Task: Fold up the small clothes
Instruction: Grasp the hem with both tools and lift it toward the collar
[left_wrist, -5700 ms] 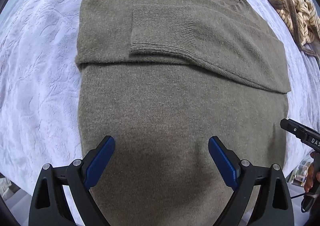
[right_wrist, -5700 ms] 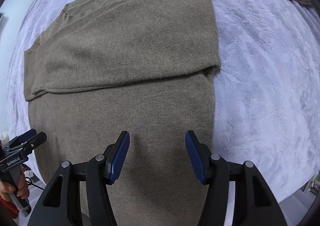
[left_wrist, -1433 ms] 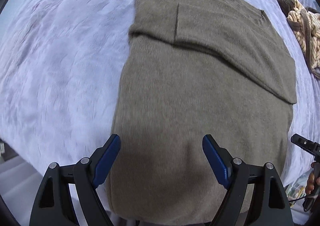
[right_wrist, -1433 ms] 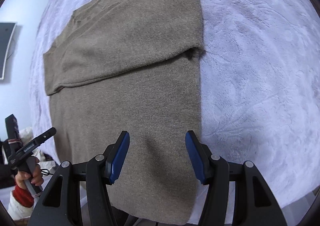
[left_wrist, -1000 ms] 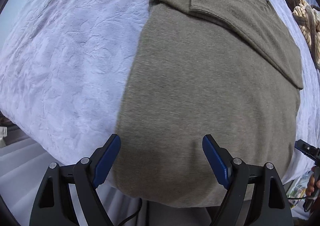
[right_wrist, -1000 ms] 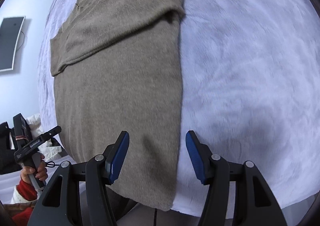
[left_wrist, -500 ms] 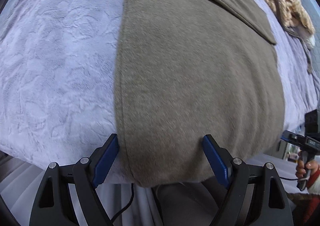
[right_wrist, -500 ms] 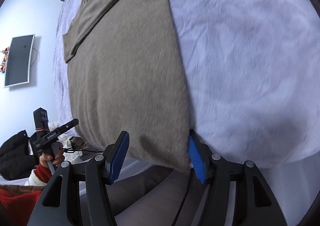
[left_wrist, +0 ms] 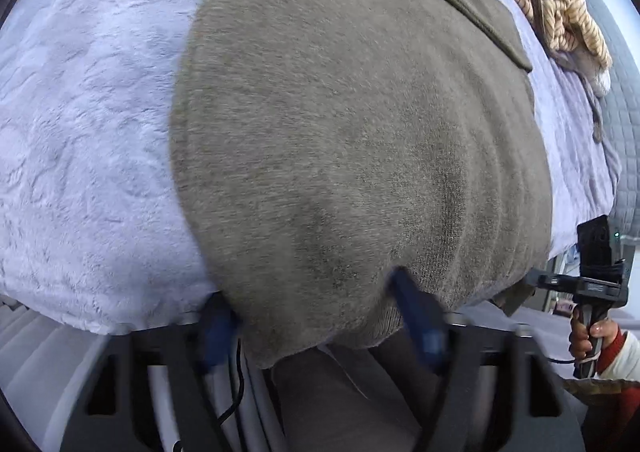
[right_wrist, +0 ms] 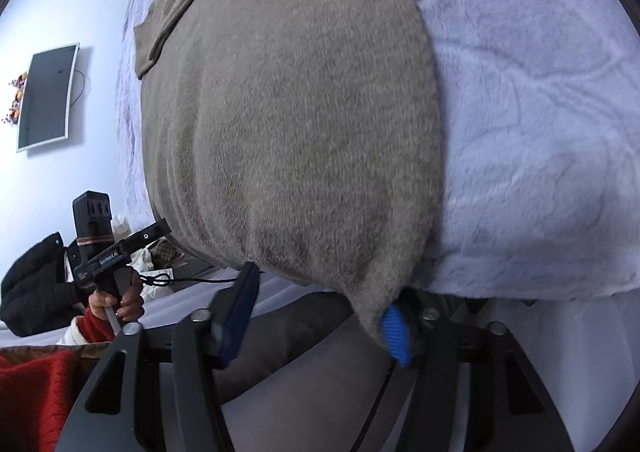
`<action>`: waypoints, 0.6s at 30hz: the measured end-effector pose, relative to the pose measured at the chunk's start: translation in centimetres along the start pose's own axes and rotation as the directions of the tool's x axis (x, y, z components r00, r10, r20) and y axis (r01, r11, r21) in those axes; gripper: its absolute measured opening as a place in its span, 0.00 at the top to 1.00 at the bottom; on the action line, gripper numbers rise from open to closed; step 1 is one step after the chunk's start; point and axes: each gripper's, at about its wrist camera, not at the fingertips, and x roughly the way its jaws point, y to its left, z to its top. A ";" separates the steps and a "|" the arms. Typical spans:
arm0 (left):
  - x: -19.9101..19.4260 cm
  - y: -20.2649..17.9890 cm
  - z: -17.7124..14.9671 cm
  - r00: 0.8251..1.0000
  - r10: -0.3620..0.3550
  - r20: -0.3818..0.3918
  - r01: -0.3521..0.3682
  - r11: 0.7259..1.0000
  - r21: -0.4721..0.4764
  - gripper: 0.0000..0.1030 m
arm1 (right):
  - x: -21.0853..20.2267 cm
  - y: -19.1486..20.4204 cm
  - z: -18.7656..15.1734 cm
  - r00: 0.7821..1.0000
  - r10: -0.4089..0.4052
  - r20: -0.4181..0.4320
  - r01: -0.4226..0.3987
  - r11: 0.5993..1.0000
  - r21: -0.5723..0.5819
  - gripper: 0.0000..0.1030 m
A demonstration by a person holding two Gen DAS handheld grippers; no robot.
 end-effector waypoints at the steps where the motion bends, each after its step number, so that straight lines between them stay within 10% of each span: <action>1: -0.5 0.6 -0.1 1.000 -0.025 0.002 0.025 1.000 -0.006 0.61 | -0.2 -0.1 -0.1 1.000 0.010 0.008 -0.010 1.000 0.015 0.91; 3: -1.3 1.4 -0.2 0.995 -0.099 0.002 0.099 0.995 -0.031 0.84 | -0.9 0.0 -0.4 0.997 0.066 0.028 -0.067 0.998 0.023 0.92; 9: -4.9 3.2 0.4 0.946 -0.319 0.065 0.324 0.939 -0.116 0.84 | -3.6 2.5 0.1 0.958 0.278 0.068 -0.279 0.960 0.004 0.93; 18: -8.8 2.2 5.3 0.869 -0.443 0.223 0.478 0.867 -0.140 0.84 | -6.8 6.3 4.8 0.847 0.504 0.169 -0.504 0.862 -0.049 0.93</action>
